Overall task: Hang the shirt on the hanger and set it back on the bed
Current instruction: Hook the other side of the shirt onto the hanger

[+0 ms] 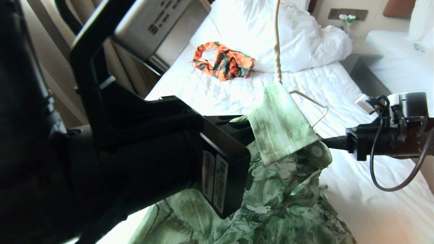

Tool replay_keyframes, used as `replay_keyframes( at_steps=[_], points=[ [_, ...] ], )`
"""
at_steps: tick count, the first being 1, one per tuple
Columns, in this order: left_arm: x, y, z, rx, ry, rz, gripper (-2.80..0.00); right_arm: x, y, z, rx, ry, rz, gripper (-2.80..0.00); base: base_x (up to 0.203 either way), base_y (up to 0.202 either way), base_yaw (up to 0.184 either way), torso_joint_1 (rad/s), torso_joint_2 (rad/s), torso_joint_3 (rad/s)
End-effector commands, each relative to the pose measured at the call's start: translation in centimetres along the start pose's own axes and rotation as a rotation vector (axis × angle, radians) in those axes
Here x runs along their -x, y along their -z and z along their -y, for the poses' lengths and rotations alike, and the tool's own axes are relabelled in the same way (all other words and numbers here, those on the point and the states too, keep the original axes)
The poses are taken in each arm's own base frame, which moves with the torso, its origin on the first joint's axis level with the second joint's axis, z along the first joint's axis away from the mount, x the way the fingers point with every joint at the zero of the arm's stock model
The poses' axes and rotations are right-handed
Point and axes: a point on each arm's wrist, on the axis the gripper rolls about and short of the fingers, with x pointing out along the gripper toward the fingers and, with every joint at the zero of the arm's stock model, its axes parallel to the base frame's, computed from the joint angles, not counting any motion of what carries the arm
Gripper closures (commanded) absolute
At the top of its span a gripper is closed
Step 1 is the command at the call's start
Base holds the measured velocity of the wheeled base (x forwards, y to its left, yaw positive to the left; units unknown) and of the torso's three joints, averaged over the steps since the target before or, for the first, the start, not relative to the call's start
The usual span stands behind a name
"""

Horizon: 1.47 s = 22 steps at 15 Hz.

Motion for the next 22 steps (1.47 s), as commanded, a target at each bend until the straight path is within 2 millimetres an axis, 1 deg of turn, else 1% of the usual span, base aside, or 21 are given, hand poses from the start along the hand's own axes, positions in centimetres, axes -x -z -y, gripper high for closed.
replay_keyframes(
  at_steps=[1, 3, 4, 6, 8, 10, 12, 16, 17, 20, 22],
  points=[
    [-0.1, -0.3, 0.3, 0.000, 0.011, 0.009, 0.00, -0.3, 0.2, 0.2, -0.006, -0.009, -0.004, 0.00, 0.000, 0.000, 0.000, 0.000, 0.00, 0.000],
    [-0.1, -1.3, 0.6, 0.009, 0.014, 0.038, 0.00, -0.9, 0.7, 0.1, -0.017, -0.027, -0.018, 0.00, 0.000, 0.000, 0.000, 0.000, 0.00, 0.000],
    [-0.6, -1.5, 0.8, 0.009, 0.009, 0.041, 0.00, -1.2, 0.9, -0.1, -0.017, -0.039, -0.026, 0.00, 0.000, 0.000, 0.000, 0.000, 0.00, 0.000],
    [-0.9, -1.7, 1.0, 0.009, 0.012, 0.043, 0.00, -1.6, 1.0, -0.2, -0.017, -0.048, -0.031, 0.00, 0.000, 0.000, 0.000, 0.000, 0.00, 0.000],
    [-0.8, -1.8, 1.3, 0.011, 0.024, 0.050, 0.00, -1.9, 1.1, 0.0, -0.019, -0.050, -0.034, 0.00, 0.000, 0.000, 0.000, 0.000, 0.00, 0.000],
    [-0.4, -1.8, 1.5, 0.011, 0.034, 0.051, 0.00, -1.8, 0.8, 0.4, 0.007, -0.041, -0.014, 0.00, 0.000, 0.000, 0.000, 0.000, 0.00, 0.000],
    [-0.6, -0.5, 1.8, -0.003, 0.041, 0.008, 0.00, -1.7, 0.6, 0.5, 0.023, -0.035, -0.003, 0.00, 0.000, 0.000, 0.000, 0.000, 0.00, 0.000],
    [-0.8, 3.7, 2.1, 0.006, 0.044, -0.129, 0.00, -1.7, 0.9, 0.5, 0.014, -0.036, -0.007, 0.00, 0.000, 0.000, 0.000, 0.000, 0.00, 0.000],
    [-0.7, 4.2, 2.0, 0.007, 0.039, -0.141, 0.00, -1.7, 0.9, 0.5, 0.015, -0.036, -0.007, 0.00, 0.000, 0.000, 0.000, 0.000, 0.00, 0.000],
    [-0.1, 4.2, 1.2, 0.013, 0.006, -0.120, 0.00, -1.2, 0.2, -0.3, 0.034, -0.034, 0.003, 0.00, 0.000, 0.000, 0.000, 0.000, 0.00, 0.000],
    [0.1, 4.0, 0.9, 0.008, -0.029, -0.115, 0.00, -0.6, -0.3, -1.4, 0.036, -0.032, 0.005, 0.00, 0.000, 0.000, 0.000, 0.000, 0.00, 0.000]
  ],
)
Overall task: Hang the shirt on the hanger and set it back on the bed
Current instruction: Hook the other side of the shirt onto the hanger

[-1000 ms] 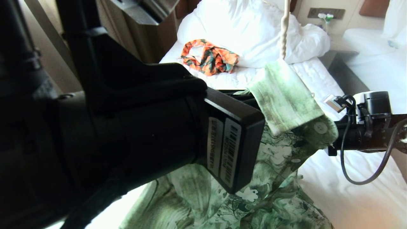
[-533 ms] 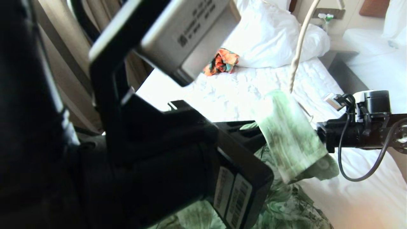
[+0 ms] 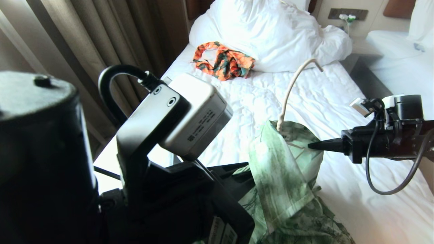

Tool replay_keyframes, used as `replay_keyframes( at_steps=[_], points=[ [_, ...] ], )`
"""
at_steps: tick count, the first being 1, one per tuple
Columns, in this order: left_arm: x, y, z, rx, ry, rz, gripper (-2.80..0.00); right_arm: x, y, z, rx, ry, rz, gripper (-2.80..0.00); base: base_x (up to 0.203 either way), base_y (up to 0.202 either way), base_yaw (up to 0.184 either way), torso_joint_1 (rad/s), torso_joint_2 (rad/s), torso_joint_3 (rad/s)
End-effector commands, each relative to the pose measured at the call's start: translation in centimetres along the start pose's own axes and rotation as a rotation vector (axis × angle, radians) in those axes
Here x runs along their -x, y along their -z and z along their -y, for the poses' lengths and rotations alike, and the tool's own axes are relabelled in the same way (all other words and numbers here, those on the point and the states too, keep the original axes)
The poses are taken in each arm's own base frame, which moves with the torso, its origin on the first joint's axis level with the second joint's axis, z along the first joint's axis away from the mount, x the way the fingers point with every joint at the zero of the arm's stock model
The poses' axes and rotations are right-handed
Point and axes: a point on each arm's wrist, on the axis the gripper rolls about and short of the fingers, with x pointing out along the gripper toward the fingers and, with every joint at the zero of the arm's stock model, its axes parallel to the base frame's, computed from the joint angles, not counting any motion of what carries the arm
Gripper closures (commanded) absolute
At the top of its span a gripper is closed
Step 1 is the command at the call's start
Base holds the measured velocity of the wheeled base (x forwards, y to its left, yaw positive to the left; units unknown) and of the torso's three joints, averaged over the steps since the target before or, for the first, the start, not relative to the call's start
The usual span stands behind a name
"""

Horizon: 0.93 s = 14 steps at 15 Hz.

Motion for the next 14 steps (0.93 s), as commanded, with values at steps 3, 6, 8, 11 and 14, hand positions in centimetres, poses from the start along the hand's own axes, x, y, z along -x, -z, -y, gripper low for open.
replay_keyframes(
  at_steps=[3, 6, 8, 11, 14],
  points=[
    [0.6, -0.2, -0.6, -0.005, -0.022, 0.012, 0.00, 1.6, -1.2, -1.7, 0.012, 0.012, 0.013, 0.00, 0.000, 0.000, 0.000, 0.000, 0.00, 0.000],
    [0.3, -0.1, -0.5, -0.007, -0.020, 0.006, 0.00, 2.9, -2.9, -3.9, 0.046, 0.021, 0.051, 0.00, 0.000, 0.000, 0.000, 0.000, 0.00, 0.000],
    [0.1, -0.4, -0.4, -0.004, -0.020, 0.016, 0.00, 3.7, -4.2, -5.7, 0.040, 0.014, 0.082, 0.00, 0.000, 0.000, 0.000, 0.000, 0.00, 0.000],
    [-1.0, -0.8, -0.2, 0.009, -0.020, 0.034, 0.00, 3.9, -5.1, -7.8, 0.079, -0.015, 0.098, 0.00, 0.000, 0.000, 0.000, 0.000, 0.00, 0.000],
    [-2.9, -0.1, 0.5, 0.045, -0.010, 0.118, 0.00, 3.9, -5.5, -8.3, 0.105, -0.020, 0.107, 0.00, 0.000, 0.000, 0.000, 0.000, 0.00, 0.000]
  ],
)
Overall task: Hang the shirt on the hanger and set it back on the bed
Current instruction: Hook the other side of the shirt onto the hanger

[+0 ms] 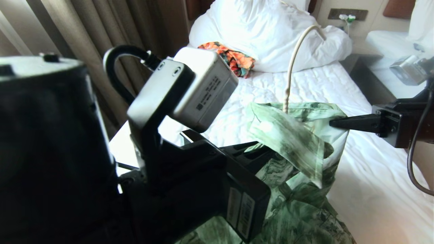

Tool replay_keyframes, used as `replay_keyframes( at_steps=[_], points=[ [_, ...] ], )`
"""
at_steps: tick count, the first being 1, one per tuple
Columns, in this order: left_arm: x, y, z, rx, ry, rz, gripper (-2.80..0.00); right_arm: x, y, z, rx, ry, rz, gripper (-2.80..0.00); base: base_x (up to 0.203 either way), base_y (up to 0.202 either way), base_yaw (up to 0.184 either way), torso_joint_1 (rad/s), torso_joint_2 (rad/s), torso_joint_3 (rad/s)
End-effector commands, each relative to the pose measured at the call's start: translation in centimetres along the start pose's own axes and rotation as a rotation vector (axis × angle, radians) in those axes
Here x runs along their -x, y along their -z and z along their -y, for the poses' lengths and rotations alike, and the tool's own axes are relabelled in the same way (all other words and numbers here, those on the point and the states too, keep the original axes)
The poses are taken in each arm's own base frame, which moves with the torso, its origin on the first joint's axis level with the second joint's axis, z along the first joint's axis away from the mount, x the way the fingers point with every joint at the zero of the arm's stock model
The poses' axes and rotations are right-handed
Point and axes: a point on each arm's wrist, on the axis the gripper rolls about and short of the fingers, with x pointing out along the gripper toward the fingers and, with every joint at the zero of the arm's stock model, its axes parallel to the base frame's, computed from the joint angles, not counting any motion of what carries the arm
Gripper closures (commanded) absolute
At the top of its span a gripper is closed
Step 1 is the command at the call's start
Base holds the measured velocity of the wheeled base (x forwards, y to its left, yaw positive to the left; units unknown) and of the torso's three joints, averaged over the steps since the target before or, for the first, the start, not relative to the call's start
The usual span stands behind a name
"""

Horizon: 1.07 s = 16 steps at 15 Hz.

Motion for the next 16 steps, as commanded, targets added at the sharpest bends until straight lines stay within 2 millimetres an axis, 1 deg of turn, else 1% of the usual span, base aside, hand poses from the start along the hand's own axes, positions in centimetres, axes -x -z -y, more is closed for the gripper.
replay_keyframes(
  at_steps=[1, 3, 5, 7, 9, 11, 12, 14, 16],
  points=[
    [-1.8, 1.1, 0.7, 0.012, 0.011, 0.036, 0.00, 0.2, -0.5, -0.5, 0.024, -0.005, 0.011, 0.00, 0.000, 0.000, 0.000, 0.000, 0.00, 0.000],
    [-3.1, 1.9, 1.2, 0.021, 0.023, 0.066, 0.00, 0.6, -1.2, -0.4, 0.052, 0.009, 0.029, 0.00, 0.000, 0.000, 0.000, 0.000, 0.00, 0.000],
    [-4.2, 2.9, 1.6, 0.018, 0.024, 0.038, 0.00, 1.2, -2.3, -0.6, 0.091, 0.024, 0.052, 0.00, 0.000, 0.000, 0.000, 0.000, 0.00, 0.000],
    [-5.6, 3.7, 1.5, 0.034, 0.004, 0.042, 0.00, 1.6, -2.8, -1.5, 0.114, 0.022, 0.063, 0.00, 0.000, 0.000, 0.000, 0.000, 0.00, 0.000],
    [-7.0, 4.1, 1.3, 0.049, -0.017, 0.099, 0.00, 2.0, -3.0, -2.6, 0.123, 0.020, 0.070, 0.00, 0.000, 0.000, 0.000, 0.000, 0.00, 0.000],
    [-8.2, 3.7, 1.4, 0.066, -0.032, 0.169, 0.00, 2.5, -3.0, -3.8, 0.091, 0.018, 0.076, 0.00, 0.000, 0.000, 0.000, 0.000, 0.00, 0.000],
    [-8.2, 3.3, 1.4, 0.070, -0.033, 0.183, 0.00, 2.7, -2.8, -4.1, 0.080, 0.020, 0.075, 0.00, 0.000, 0.000, 0.000, 0.000, 0.00, 0.000],
    [-8.5, 2.6, 1.5, 0.074, -0.033, 0.207, 0.00, 3.0, -3.0, -5.0, 0.079, 0.020, 0.075, 0.00, 0.000, 0.000, 0.000, 0.000, 0.00, 0.000],
    [-8.5, 1.9, 1.5, 0.053, -0.037, 0.231, 0.00, 3.5, -4.0, -7.2, 0.096, -0.003, 0.078, 0.00, 0.000, 0.000, 0.000, 0.000, 0.00, 0.000]
  ],
)
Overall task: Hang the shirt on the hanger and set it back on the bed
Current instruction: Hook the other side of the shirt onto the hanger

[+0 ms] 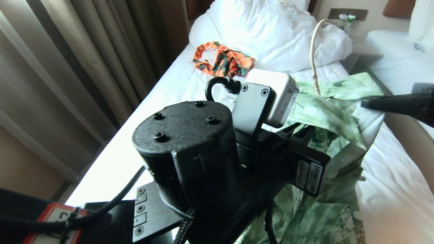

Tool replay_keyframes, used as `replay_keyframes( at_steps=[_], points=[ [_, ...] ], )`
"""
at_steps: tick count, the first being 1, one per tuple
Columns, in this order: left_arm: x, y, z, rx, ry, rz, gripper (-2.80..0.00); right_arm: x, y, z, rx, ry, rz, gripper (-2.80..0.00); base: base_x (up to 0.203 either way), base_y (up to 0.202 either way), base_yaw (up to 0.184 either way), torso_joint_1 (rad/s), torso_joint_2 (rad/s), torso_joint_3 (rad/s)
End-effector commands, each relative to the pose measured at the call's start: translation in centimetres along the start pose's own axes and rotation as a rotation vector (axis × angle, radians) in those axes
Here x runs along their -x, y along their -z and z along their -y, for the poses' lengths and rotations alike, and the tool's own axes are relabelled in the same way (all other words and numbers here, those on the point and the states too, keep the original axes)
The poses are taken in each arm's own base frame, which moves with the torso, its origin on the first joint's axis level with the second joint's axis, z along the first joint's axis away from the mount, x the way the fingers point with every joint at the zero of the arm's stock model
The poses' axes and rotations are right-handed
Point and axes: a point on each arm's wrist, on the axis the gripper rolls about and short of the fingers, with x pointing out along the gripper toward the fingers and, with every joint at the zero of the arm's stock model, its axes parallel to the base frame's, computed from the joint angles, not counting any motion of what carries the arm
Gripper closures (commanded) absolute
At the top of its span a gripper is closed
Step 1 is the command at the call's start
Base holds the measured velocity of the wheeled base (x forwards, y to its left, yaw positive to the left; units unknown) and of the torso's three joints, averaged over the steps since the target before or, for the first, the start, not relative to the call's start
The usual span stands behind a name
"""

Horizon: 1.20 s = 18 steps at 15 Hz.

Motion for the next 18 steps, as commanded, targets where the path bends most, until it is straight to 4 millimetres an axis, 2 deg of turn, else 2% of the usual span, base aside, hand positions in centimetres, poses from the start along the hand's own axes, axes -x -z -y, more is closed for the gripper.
replay_keyframes(
  at_steps=[1, 3, 8, 16, 17, 18],
  points=[
    [-0.5, -0.7, 0.2, 0.003, -0.005, 0.029, 0.00, 0.5, -1.0, -2.3, 0.043, -0.038, 0.016, 0.00, 0.000, 0.000, 0.000, 0.000, 0.00, 0.000],
    [-0.6, -2.0, 0.4, -0.021, -0.004, 0.072, 0.00, 0.7, -0.9, -4.2, 0.021, -0.077, -0.003, 0.00, 0.000, 0.000, 0.000, 0.000, 0.00, 0.000],
    [-0.3, -5.1, 1.0, -0.027, -0.016, 0.163, 0.00, 1.4, -1.0, -5.4, 0.026, -0.080, -0.001, 0.00, 0.000, 0.000, 0.000, 0.000, 0.00, 0.000],
    [1.9, -8.1, 0.7, -0.016, -0.007, 0.228, 0.00, 1.4, -1.4, -5.3, 0.041, -0.066, 0.007, 0.00, 0.000, 0.000, 0.000, 0.000, 0.00, 0.000],
    [2.1, -8.2, 1.0, -0.012, 0.002, 0.231, 0.00, 1.4, -1.6, -5.4, 0.047, -0.065, 0.010, -1.23, 0.000, 0.000, 0.000, 0.000, 0.00, 0.000],
    [2.2, -8.2, 1.2, -0.011, 0.011, 0.231, 0.00, 1.5, -1.8, -5.5, 0.052, -0.066, 0.013, -2.80, 0.000, 0.000, 0.000, 0.000, 0.00, 0.000]
  ],
)
